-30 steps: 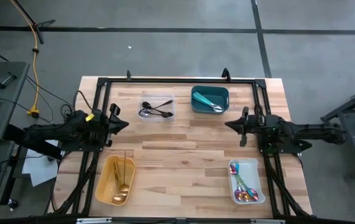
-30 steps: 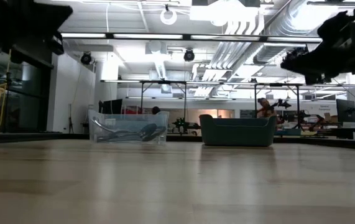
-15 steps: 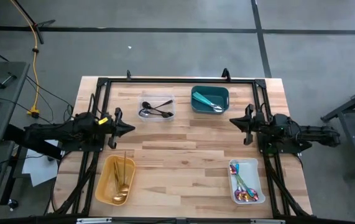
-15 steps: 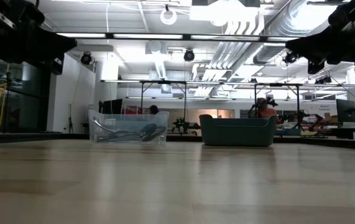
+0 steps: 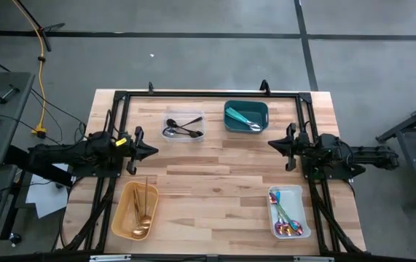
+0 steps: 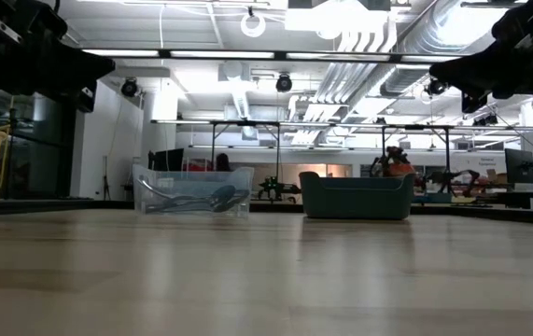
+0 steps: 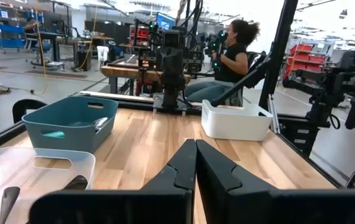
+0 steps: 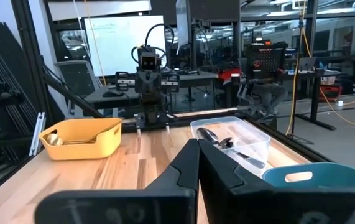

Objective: Sort silverware by color (type)
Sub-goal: Return to Home Position

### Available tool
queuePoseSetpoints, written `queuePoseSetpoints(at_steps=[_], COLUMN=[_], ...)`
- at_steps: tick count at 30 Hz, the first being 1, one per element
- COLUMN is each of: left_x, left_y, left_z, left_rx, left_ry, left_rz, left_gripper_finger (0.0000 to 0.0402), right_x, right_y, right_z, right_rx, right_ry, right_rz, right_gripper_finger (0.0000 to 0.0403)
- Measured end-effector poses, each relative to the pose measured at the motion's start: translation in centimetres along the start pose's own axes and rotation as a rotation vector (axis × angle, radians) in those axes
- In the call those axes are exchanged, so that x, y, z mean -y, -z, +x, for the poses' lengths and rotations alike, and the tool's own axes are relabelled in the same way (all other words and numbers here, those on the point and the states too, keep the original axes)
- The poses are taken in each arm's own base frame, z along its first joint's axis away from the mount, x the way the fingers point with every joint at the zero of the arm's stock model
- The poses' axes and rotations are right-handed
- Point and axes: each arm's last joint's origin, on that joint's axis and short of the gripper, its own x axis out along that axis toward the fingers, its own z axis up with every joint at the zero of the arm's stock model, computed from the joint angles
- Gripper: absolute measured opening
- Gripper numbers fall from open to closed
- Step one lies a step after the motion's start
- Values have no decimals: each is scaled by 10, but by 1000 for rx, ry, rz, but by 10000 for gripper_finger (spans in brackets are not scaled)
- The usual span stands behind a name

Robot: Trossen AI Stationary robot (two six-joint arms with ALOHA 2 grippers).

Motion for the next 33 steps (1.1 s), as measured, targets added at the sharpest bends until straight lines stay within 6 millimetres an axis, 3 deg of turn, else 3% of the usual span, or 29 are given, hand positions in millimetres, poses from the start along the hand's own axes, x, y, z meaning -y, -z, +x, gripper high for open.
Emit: queuePoseSetpoints(at_steps=[33], left_x=[0], left_y=[0], left_z=[0], left_rx=[0], left_ry=[0], left_rz=[0], left_gripper_finger=[3], right_x=[0], right_y=[2], right_z=[0], right_rx=[-18], right_ry=[1], right_rz=[-2], right_gripper_finger=[0])
